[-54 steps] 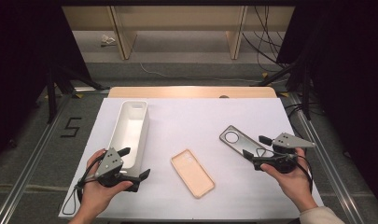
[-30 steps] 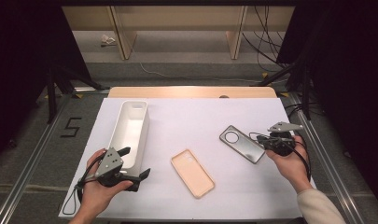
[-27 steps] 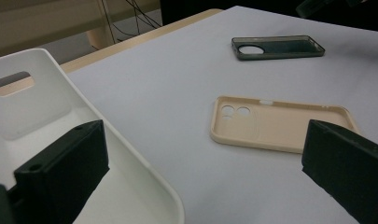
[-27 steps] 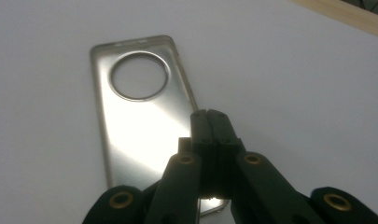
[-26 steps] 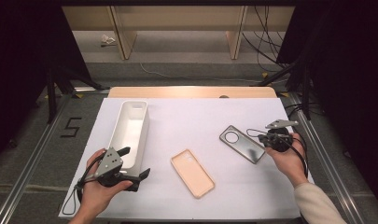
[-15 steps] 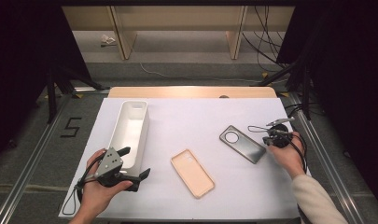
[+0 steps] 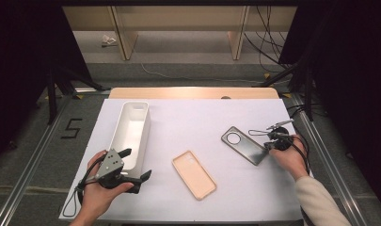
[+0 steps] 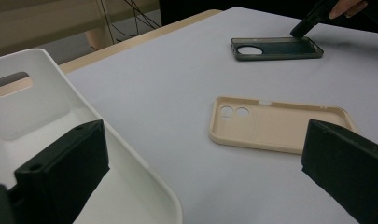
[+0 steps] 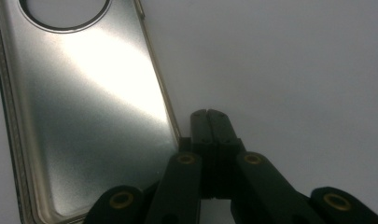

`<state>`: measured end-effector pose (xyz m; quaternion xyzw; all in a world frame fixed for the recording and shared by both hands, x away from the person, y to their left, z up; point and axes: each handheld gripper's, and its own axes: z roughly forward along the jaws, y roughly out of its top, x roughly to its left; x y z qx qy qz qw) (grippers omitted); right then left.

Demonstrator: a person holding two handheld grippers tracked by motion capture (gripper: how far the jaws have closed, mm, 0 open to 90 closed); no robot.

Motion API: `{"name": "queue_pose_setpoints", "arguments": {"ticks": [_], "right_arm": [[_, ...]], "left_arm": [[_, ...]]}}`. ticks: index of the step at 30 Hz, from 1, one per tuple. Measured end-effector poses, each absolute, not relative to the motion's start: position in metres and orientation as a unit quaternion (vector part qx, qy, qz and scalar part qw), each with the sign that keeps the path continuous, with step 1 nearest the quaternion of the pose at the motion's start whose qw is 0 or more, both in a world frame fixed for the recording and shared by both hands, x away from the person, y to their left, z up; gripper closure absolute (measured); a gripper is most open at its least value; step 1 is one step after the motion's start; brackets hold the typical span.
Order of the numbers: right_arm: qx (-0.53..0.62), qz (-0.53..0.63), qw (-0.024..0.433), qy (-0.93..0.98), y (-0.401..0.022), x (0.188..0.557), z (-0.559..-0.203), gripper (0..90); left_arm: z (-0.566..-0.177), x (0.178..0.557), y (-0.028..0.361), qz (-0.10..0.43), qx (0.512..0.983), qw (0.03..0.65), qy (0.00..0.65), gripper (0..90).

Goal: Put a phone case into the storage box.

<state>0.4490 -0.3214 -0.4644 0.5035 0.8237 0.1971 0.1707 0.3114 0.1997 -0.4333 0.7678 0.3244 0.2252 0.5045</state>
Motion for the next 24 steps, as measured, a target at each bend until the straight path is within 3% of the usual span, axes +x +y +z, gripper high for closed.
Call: {"name": "queue_pose_setpoints", "arguments": {"ticks": [24], "right_arm": [[0.477,0.152,0.103,0.859,-0.293,0.425,-0.456,90.0]], "left_arm": [[-0.433,0.311,0.2,0.225,0.767,0.505,0.325,0.1]]}}
